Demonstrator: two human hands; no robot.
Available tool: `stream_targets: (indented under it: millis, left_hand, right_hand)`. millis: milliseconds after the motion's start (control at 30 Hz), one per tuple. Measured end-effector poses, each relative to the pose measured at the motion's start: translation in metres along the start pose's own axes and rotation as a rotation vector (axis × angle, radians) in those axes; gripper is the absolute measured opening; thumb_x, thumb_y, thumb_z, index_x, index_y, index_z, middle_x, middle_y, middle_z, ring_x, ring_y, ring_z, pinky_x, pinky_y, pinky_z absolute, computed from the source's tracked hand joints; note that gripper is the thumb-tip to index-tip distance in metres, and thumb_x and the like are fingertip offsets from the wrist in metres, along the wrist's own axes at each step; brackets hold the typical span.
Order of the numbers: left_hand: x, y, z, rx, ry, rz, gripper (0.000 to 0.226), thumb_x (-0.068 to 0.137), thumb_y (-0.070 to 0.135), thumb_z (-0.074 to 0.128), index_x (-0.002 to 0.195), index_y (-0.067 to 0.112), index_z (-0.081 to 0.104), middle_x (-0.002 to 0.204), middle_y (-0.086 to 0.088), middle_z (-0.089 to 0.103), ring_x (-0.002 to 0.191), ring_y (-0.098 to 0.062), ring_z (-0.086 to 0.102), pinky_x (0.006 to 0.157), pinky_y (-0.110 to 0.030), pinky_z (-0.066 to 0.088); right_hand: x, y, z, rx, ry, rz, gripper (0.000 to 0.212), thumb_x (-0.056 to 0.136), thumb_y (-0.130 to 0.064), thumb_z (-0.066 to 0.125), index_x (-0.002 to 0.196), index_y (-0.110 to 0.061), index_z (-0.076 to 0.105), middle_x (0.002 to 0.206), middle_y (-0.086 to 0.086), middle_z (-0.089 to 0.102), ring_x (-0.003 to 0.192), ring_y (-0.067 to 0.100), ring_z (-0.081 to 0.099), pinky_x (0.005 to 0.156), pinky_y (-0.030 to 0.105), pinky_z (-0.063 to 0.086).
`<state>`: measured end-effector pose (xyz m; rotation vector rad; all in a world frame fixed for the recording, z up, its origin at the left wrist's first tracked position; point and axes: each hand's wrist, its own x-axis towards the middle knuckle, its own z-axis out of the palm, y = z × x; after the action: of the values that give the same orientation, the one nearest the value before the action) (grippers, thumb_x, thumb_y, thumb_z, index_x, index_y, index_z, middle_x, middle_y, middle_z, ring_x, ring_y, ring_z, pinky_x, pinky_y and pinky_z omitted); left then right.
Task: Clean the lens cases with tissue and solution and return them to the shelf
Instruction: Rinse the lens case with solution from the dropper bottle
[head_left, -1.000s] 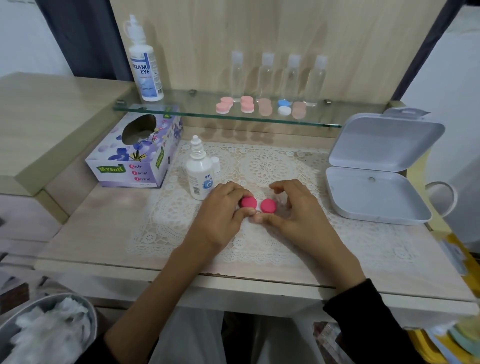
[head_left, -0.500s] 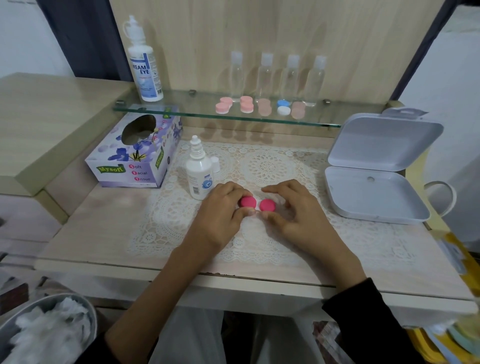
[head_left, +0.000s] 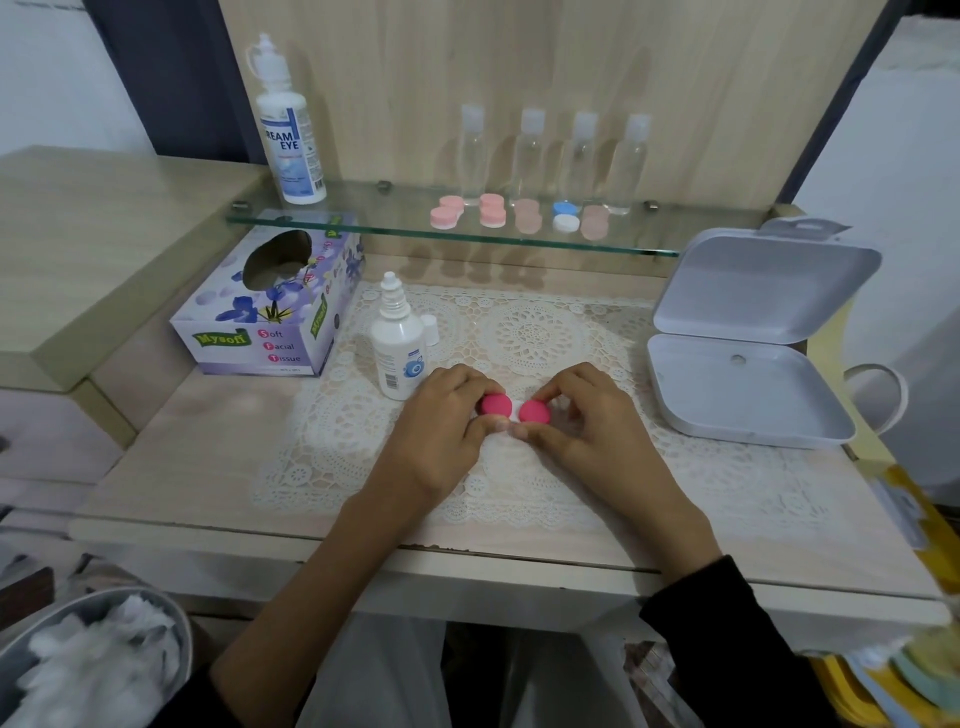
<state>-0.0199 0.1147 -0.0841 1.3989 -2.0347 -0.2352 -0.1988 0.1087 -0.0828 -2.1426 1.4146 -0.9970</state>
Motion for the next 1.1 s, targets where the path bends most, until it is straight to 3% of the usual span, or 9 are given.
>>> stream_targets:
  millis: [100, 233, 333, 400, 533, 600, 767, 900, 1100]
  left_hand:
    - [0.0, 0.0, 0.0, 0.0, 0.004, 0.001, 0.026, 0.086, 0.021, 0.066, 0.11, 0.009, 0.066, 0.106, -0.003, 0.061, 0.099, -0.016, 0.051, 0.083, -0.012, 0.026]
    - [0.0, 0.0, 0.0, -0.001, 0.0, 0.005, 0.026, 0.086, 0.022, 0.067, 0.109, 0.009, 0.066, 0.105, -0.003, 0.061, 0.098, -0.016, 0.051, 0.082, -0.011, 0.025]
    - [0.0, 0.0, 0.0, 0.002, -0.004, 0.003, 0.028, 0.085, 0.023, 0.067, 0.11, 0.009, 0.066, 0.106, -0.002, 0.061, 0.099, -0.016, 0.051, 0.082, -0.012, 0.026]
    - [0.0, 0.0, 0.0, 0.008, -0.001, 0.001, 0.028, 0.086, 0.023, 0.067, 0.111, 0.01, 0.066, 0.106, -0.002, 0.06, 0.099, -0.016, 0.051, 0.083, -0.011, 0.025]
    - [0.0, 0.001, 0.001, 0.01, 0.004, -0.003, 0.027, 0.086, 0.022, 0.066, 0.11, 0.01, 0.066, 0.106, -0.002, 0.06, 0.1, -0.017, 0.051, 0.083, -0.012, 0.025]
    - [0.0, 0.001, 0.001, 0.009, 0.001, -0.006, 0.029, 0.086, 0.024, 0.066, 0.111, 0.01, 0.065, 0.107, -0.002, 0.06, 0.101, -0.016, 0.05, 0.083, -0.012, 0.026]
    - [0.0, 0.001, 0.0, 0.01, -0.004, -0.005, 0.029, 0.086, 0.025, 0.066, 0.111, 0.01, 0.066, 0.107, -0.003, 0.06, 0.101, -0.016, 0.051, 0.084, -0.012, 0.026]
    - [0.0, 0.001, 0.0, 0.004, -0.003, -0.009, 0.029, 0.086, 0.025, 0.066, 0.111, 0.01, 0.066, 0.107, -0.002, 0.06, 0.101, -0.016, 0.05, 0.086, -0.014, 0.028]
    - [0.0, 0.003, -0.001, 0.007, -0.002, -0.016, 0.03, 0.086, 0.025, 0.066, 0.112, 0.009, 0.066, 0.107, -0.003, 0.061, 0.101, -0.017, 0.051, 0.086, -0.015, 0.028]
  right_hand:
    - [0.0, -0.002, 0.0, 0.009, 0.032, 0.029, 0.04, 0.067, -0.045, 0.083, 0.087, -0.021, 0.059, 0.09, -0.011, 0.053, 0.083, 0.001, 0.047, 0.067, 0.012, 0.031]
    - [-0.001, -0.001, -0.001, 0.037, 0.01, -0.012, 0.042, 0.073, -0.044, 0.072, 0.108, -0.022, 0.068, 0.102, -0.01, 0.054, 0.097, 0.005, 0.051, 0.077, 0.016, 0.035]
    - [-0.001, 0.001, 0.0, 0.017, 0.009, -0.016, 0.028, 0.073, -0.041, 0.069, 0.093, -0.02, 0.07, 0.094, -0.008, 0.055, 0.094, 0.008, 0.05, 0.076, 0.014, 0.033]
    - [0.001, 0.0, 0.001, -0.012, 0.005, -0.006, 0.031, 0.072, -0.046, 0.069, 0.086, -0.019, 0.064, 0.09, -0.008, 0.055, 0.09, 0.008, 0.048, 0.073, 0.013, 0.032]
    - [0.001, -0.002, 0.0, 0.001, 0.008, 0.023, 0.043, 0.068, -0.053, 0.072, 0.098, -0.023, 0.063, 0.097, -0.013, 0.054, 0.092, 0.001, 0.048, 0.073, 0.011, 0.033]
    - [0.001, 0.0, 0.0, -0.001, 0.0, 0.006, 0.045, 0.07, -0.051, 0.07, 0.104, -0.022, 0.067, 0.1, -0.01, 0.055, 0.097, 0.005, 0.05, 0.077, 0.013, 0.034]
    - [0.001, 0.001, 0.003, -0.036, 0.03, -0.002, 0.034, 0.072, -0.045, 0.07, 0.093, -0.019, 0.072, 0.093, -0.006, 0.056, 0.092, 0.012, 0.05, 0.075, 0.016, 0.034]
    - [0.002, -0.001, 0.008, -0.121, 0.087, -0.005, 0.022, 0.074, -0.03, 0.079, 0.087, -0.014, 0.071, 0.089, -0.004, 0.054, 0.089, 0.014, 0.047, 0.071, 0.015, 0.032]
    - [0.002, -0.002, 0.01, -0.162, 0.107, -0.008, 0.021, 0.073, -0.027, 0.08, 0.083, -0.012, 0.069, 0.084, -0.006, 0.051, 0.086, 0.016, 0.047, 0.069, 0.015, 0.033]
